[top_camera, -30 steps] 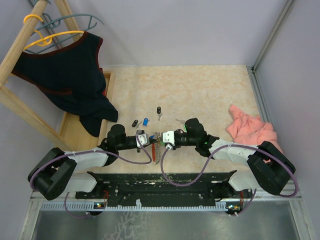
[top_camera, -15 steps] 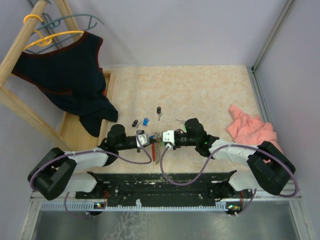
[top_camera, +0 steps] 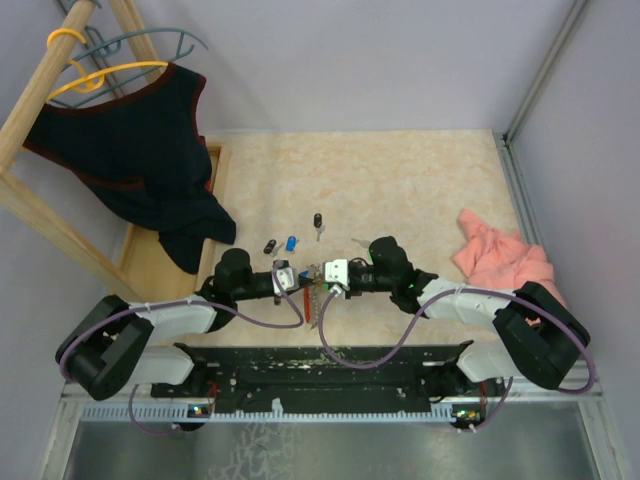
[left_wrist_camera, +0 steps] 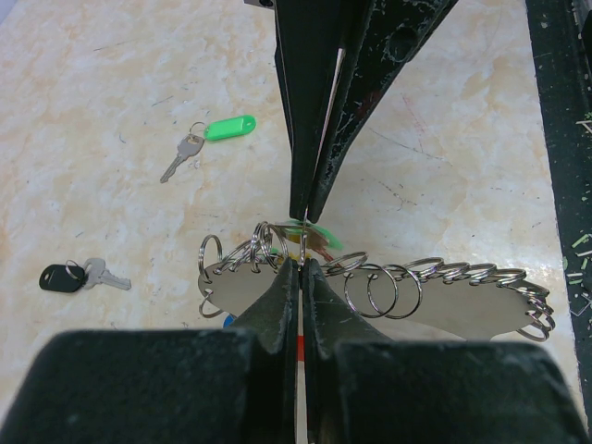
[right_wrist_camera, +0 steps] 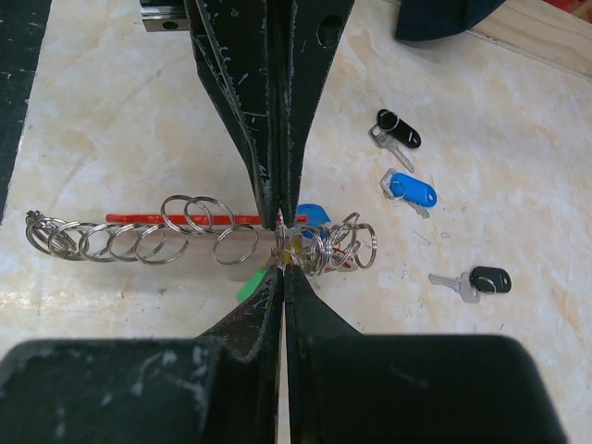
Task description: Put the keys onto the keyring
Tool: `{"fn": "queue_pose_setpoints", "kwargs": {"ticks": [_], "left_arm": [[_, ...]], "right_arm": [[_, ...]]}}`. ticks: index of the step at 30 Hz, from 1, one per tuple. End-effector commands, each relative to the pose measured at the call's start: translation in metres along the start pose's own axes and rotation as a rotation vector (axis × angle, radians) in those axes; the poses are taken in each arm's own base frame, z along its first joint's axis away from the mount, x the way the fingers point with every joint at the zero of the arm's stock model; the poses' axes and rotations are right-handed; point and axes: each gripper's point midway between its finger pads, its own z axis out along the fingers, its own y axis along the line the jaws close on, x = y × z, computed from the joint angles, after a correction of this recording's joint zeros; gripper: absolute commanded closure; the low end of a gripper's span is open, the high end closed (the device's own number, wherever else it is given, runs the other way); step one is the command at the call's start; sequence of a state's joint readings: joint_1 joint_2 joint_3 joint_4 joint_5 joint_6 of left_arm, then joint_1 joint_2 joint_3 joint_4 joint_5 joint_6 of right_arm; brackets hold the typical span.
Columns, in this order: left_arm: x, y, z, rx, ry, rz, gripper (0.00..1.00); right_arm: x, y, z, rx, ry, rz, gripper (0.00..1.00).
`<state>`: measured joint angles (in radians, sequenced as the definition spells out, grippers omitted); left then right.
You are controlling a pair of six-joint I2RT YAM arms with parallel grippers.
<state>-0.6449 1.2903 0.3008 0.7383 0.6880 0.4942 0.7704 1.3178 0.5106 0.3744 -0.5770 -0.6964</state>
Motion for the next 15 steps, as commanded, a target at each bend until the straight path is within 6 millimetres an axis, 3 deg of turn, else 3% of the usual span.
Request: {"fn": "queue_pose_setpoints", "kwargs": {"ticks": [1, 15], "left_arm": [[-0.0176, 0.0085, 0.0064, 0.003, -0.047, 0.035, 0.99], [-0.0179, 0.0081, 0.0068, 0.007, -0.049, 0.035, 0.99]], "right_arm": [[-0.0282, -0.0146, 0.0046, 0.018, -0.079, -0.035, 1.0], [-0.0312, -0.0159, 0.0054, 0.018, -0.089, -0.032, 1.0]]}}
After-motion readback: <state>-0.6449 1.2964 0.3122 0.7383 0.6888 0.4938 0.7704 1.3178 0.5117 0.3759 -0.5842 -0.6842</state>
